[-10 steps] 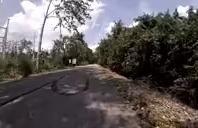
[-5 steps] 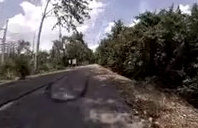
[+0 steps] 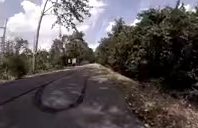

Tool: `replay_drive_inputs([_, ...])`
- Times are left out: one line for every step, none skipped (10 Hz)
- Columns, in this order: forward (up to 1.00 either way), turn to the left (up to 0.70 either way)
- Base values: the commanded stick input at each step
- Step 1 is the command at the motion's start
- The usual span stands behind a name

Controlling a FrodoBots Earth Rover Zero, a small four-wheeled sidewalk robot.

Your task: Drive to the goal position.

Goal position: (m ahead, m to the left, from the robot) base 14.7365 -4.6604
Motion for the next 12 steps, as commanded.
replay_drive_inputs([0.7, 0.35])
replay_drive_inputs([0.7, 0.3])
replay_drive_inputs([0.7, 0.0])
replay_drive_inputs([0.7, 0.0])
replay_drive_inputs([0.7, 0.0])
replay_drive_inputs([0.7, 0.0])
replay_drive_inputs([0.7, 0.0])
replay_drive_inputs([0.7, 0.0])
replay_drive_inputs([0.7, 0.0])
replay_drive_inputs([0.7, 0.0])
replay_drive_inputs([0.7, -0.35])
replay_drive_inputs([0.7, -0.33])
